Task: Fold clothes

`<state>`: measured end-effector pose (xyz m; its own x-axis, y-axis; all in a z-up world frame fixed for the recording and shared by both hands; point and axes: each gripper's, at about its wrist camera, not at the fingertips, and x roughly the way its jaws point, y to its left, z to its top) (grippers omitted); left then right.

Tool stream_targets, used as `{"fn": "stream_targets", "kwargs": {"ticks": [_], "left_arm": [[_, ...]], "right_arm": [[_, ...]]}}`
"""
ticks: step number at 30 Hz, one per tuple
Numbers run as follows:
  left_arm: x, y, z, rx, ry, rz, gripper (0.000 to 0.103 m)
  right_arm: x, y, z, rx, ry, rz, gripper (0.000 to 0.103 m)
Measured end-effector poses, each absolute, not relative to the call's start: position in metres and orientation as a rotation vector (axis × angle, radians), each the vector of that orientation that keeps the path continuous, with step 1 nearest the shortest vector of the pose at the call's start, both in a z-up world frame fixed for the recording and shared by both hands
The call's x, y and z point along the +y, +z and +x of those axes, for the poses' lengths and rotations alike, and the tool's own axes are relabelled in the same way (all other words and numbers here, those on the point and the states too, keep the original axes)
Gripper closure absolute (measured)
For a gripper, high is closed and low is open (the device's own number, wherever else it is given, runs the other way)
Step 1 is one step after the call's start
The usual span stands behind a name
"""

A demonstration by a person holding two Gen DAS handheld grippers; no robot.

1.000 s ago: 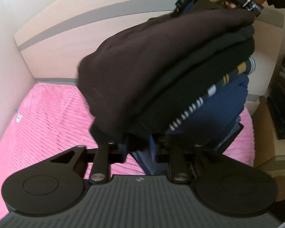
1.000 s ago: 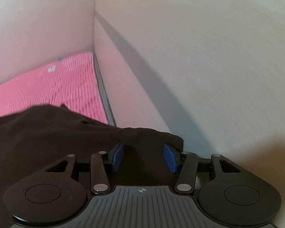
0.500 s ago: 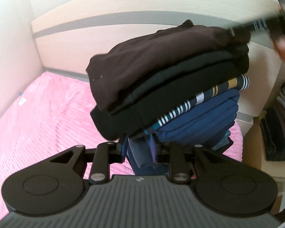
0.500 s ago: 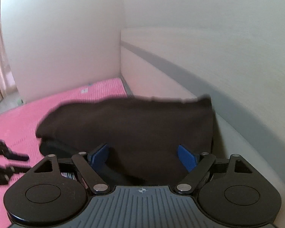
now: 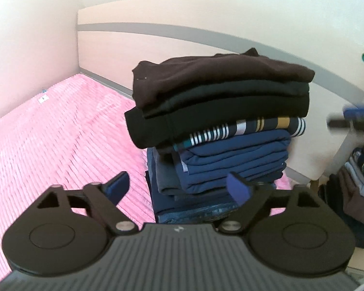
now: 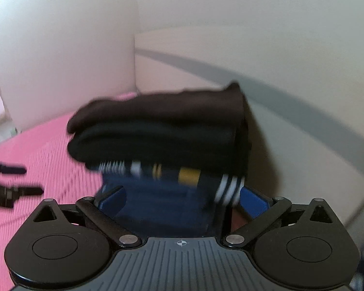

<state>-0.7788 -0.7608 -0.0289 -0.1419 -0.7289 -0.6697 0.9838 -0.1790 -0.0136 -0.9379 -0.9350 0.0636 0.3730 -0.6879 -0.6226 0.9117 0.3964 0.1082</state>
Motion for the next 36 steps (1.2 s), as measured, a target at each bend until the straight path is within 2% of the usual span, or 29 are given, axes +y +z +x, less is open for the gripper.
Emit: {"fn": "stream_targets", "kwargs": {"ticks": [4, 7, 15, 24, 36], "left_arm": [[-0.735, -0.024, -0.767, 0.611, -1.626, 0.575, 0.005], [-0.710, -0.021, -0.760, 0.698, -1.611, 0.536, 0.002], [-0.650, -0.023, -0.744, 0.882, -1.639, 0.433, 0.002], [-0.615, -0.003, -0.751, 0.716, -1.687, 0.494, 0.002], [-0.633, -0.008, -0.791, 0.811, -1.520, 0.559, 0.002]], "right_arm": [[-0.892, 0.069, -0.935, 0.530, -1.137, 0.571, 0.001], [-0.866, 0.076, -0.930, 0.518, -1.174, 0.628, 0.001], [-0.781, 0.090, -0.906, 0.540, -1.189, 0.646, 0.001], [-0.769, 0.094, -0.900, 0.589, -1.226, 0.596, 0.001], [-0.799, 0.087, -0.919, 0.685, -1.122, 0.590, 0.001]]}}
